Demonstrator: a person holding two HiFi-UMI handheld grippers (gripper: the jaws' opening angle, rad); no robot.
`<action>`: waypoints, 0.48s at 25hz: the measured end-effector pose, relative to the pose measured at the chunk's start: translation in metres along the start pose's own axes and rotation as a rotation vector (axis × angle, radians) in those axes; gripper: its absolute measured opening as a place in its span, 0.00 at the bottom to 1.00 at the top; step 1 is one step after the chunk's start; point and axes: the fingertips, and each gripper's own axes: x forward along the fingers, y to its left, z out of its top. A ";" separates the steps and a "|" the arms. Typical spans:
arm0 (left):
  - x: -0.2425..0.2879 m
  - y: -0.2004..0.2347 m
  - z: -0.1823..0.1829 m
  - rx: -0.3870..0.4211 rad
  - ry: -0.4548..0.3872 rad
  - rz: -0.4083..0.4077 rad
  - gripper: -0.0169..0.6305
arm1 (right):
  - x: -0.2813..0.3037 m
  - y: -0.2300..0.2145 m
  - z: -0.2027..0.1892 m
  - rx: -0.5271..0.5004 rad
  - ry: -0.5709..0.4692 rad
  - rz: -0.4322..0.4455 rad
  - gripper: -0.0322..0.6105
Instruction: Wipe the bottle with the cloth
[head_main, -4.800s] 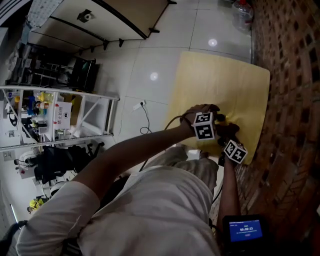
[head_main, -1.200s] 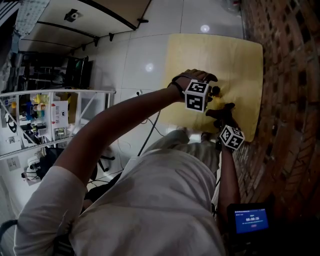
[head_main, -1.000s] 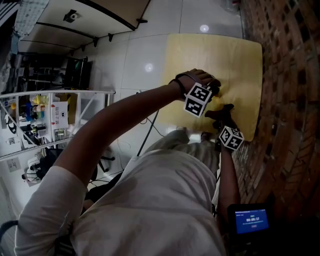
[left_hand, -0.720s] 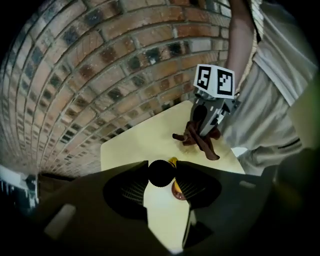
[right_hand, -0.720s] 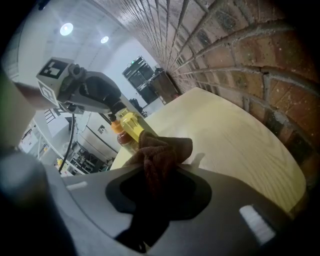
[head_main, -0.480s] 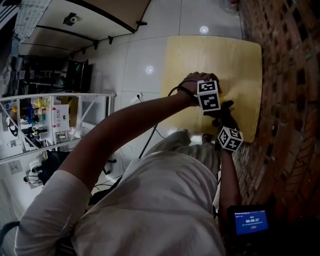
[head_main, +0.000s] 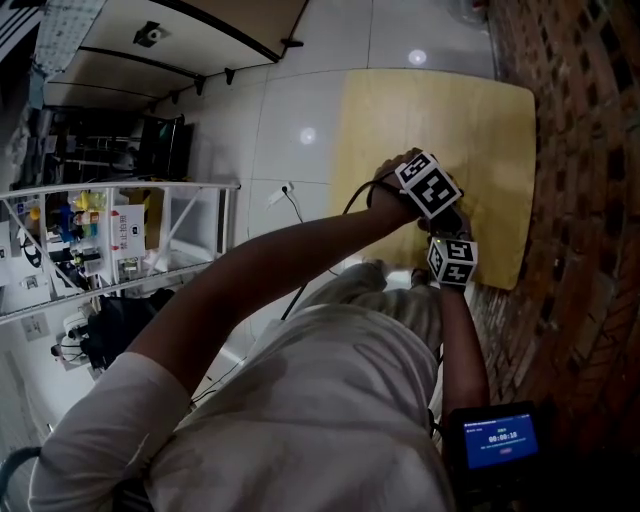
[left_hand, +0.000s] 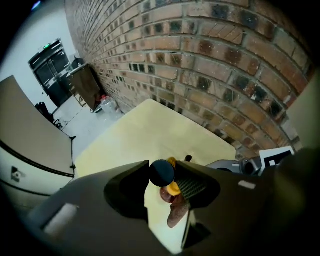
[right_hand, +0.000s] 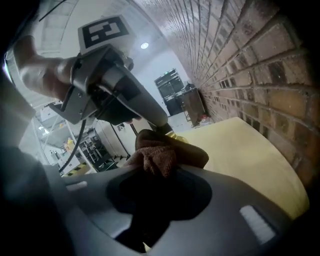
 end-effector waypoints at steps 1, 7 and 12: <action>0.000 0.001 -0.002 -0.010 -0.002 -0.006 0.31 | 0.002 -0.001 -0.004 0.008 0.011 -0.004 0.19; 0.001 -0.007 -0.012 -0.052 0.007 -0.058 0.31 | 0.009 -0.025 -0.015 0.078 0.071 -0.062 0.19; 0.004 -0.012 -0.012 -0.068 -0.006 -0.068 0.30 | 0.013 -0.063 -0.033 0.250 0.120 -0.101 0.19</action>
